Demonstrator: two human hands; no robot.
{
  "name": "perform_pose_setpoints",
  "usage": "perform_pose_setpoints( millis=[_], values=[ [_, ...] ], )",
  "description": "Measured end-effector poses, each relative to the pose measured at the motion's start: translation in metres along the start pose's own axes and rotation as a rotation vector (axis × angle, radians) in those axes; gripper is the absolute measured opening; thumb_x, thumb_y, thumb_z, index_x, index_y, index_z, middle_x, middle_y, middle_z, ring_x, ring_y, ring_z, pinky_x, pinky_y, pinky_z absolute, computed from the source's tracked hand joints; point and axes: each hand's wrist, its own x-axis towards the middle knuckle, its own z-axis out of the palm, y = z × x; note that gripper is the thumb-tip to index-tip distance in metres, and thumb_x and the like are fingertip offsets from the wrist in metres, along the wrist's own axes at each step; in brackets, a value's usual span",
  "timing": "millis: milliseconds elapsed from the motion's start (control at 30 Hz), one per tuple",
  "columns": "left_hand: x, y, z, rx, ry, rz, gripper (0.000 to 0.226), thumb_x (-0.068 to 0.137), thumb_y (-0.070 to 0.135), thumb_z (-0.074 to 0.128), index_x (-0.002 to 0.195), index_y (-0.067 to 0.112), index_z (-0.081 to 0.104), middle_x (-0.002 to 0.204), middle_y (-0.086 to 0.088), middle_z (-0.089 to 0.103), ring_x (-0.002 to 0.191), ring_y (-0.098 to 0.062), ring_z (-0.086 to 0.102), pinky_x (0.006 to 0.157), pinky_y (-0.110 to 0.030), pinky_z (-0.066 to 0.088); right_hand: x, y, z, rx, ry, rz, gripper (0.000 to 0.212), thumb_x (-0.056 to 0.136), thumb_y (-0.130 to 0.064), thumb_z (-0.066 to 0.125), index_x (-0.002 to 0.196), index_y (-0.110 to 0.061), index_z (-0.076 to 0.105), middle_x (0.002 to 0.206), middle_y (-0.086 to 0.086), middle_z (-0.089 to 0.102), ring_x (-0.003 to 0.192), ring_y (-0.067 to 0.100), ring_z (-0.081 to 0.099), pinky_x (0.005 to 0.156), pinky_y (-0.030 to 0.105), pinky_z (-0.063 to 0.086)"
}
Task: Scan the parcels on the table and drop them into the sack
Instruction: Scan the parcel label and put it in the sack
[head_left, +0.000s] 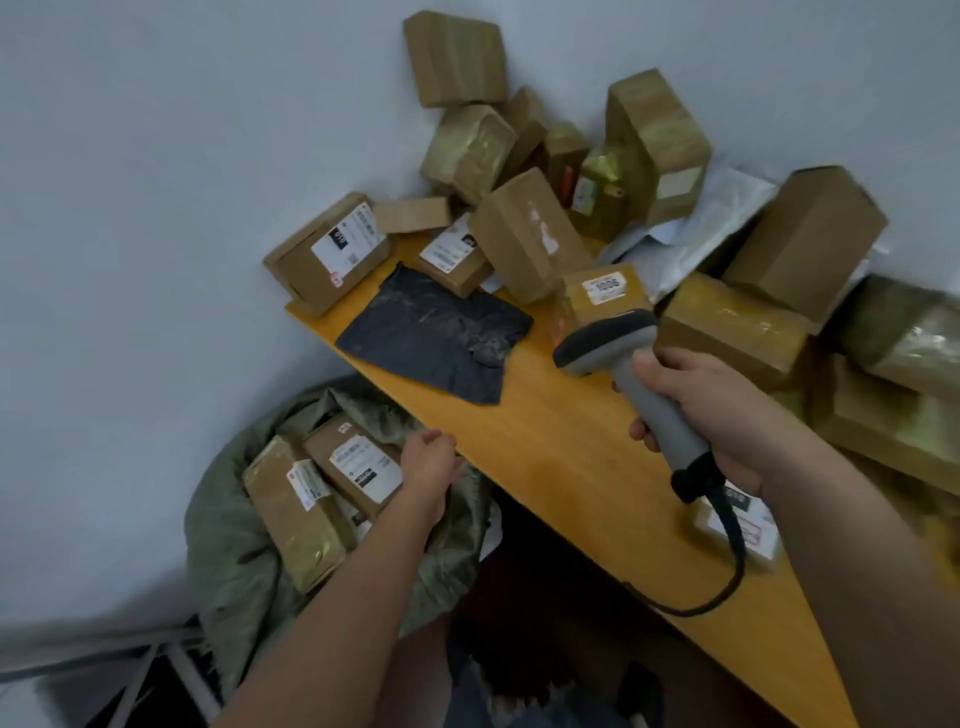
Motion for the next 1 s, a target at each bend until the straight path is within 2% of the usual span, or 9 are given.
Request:
perform_pose_setpoints(
  millis=[100, 233, 300, 367, 533, 733, 833, 900, 1000],
  values=[
    [-0.034, 0.000, 0.069, 0.240, -0.041, 0.101, 0.034, 0.100, 0.015, 0.050, 0.133, 0.011, 0.044, 0.095, -0.002, 0.054, 0.082, -0.020, 0.057, 0.090, -0.048, 0.053, -0.024, 0.022, -0.061, 0.062, 0.086, -0.016, 0.034, 0.100, -0.037, 0.051, 0.126, -0.015, 0.055, 0.102, 0.016, 0.064, 0.063, 0.017, 0.063, 0.062, 0.034, 0.052],
    [-0.078, -0.028, 0.165, 0.563, -0.220, 0.281, 0.044, 0.099, 0.024, 0.055, 0.139, 0.011, 0.041, 0.135, -0.009, 0.049, 0.108, -0.024, 0.057, 0.086, -0.038, 0.051, -0.055, 0.057, -0.141, 0.126, 0.190, 0.003, 0.038, 0.098, -0.039, 0.054, 0.130, -0.019, 0.053, 0.087, 0.017, 0.064, 0.060, 0.018, 0.063, 0.061, 0.035, 0.052],
    [-0.095, -0.050, 0.209, 0.700, -0.285, 0.349, 0.062, 0.094, 0.034, 0.062, 0.144, 0.007, 0.036, 0.143, -0.011, 0.042, 0.122, -0.025, 0.050, 0.087, -0.033, 0.048, -0.069, 0.073, -0.176, 0.140, 0.242, 0.015, 0.036, 0.098, -0.038, 0.054, 0.129, -0.019, 0.053, 0.090, 0.016, 0.064, 0.057, 0.015, 0.063, 0.053, 0.030, 0.053],
    [-0.106, -0.072, 0.245, 0.848, -0.312, 0.385, 0.087, 0.086, 0.048, 0.069, 0.147, 0.002, 0.027, 0.147, -0.013, 0.034, 0.130, -0.028, 0.042, 0.094, -0.034, 0.044, -0.083, 0.090, -0.206, 0.116, 0.288, 0.010, 0.035, 0.099, -0.038, 0.052, 0.128, -0.019, 0.053, 0.096, 0.014, 0.065, 0.062, 0.016, 0.066, 0.059, 0.031, 0.056],
    [-0.116, -0.117, 0.289, 1.156, -0.205, 0.398, 0.137, 0.062, 0.069, 0.076, 0.152, 0.006, -0.005, 0.149, -0.012, 0.019, 0.138, -0.033, 0.024, 0.110, -0.045, 0.031, -0.109, 0.127, -0.257, 0.098, 0.326, 0.041, 0.030, 0.099, -0.039, 0.051, 0.123, -0.022, 0.054, 0.112, 0.010, 0.061, 0.069, 0.016, 0.068, 0.063, 0.029, 0.055],
    [-0.120, -0.121, 0.285, 1.079, -0.087, 0.353, 0.117, 0.058, 0.051, 0.086, 0.139, 0.003, 0.017, 0.135, -0.014, 0.030, 0.128, -0.033, 0.029, 0.106, -0.041, 0.036, -0.107, 0.143, -0.284, 0.155, 0.342, 0.075, 0.029, 0.099, -0.039, 0.053, 0.121, -0.020, 0.055, 0.109, 0.011, 0.061, 0.068, 0.019, 0.067, 0.065, 0.033, 0.055],
    [-0.109, -0.104, 0.266, 0.923, -0.039, 0.161, 0.119, 0.046, 0.052, 0.088, 0.133, 0.006, 0.021, 0.133, -0.014, 0.037, 0.126, -0.034, 0.038, 0.102, -0.041, 0.043, -0.099, 0.138, -0.279, 0.207, 0.312, 0.066, 0.026, 0.099, -0.037, 0.054, 0.118, -0.019, 0.055, 0.105, 0.015, 0.061, 0.065, 0.017, 0.066, 0.058, 0.029, 0.054],
    [-0.103, -0.086, 0.251, 0.659, -0.062, 0.015, 0.112, 0.039, 0.049, 0.091, 0.123, 0.007, 0.029, 0.127, -0.015, 0.052, 0.114, -0.033, 0.055, 0.090, -0.043, 0.054, -0.096, 0.132, -0.272, 0.208, 0.275, 0.044, 0.024, 0.099, -0.036, 0.053, 0.116, -0.019, 0.057, 0.103, 0.015, 0.062, 0.065, 0.017, 0.066, 0.061, 0.030, 0.055],
    [-0.111, -0.057, 0.234, 0.361, -0.126, -0.073, 0.087, 0.056, 0.040, 0.093, 0.120, 0.008, 0.044, 0.110, -0.011, 0.064, 0.099, -0.025, 0.063, 0.067, -0.034, 0.053, -0.093, 0.118, -0.259, 0.204, 0.233, 0.006, 0.025, 0.099, -0.035, 0.053, 0.117, -0.019, 0.057, 0.103, 0.015, 0.064, 0.068, 0.019, 0.066, 0.067, 0.034, 0.055]
  ],
)
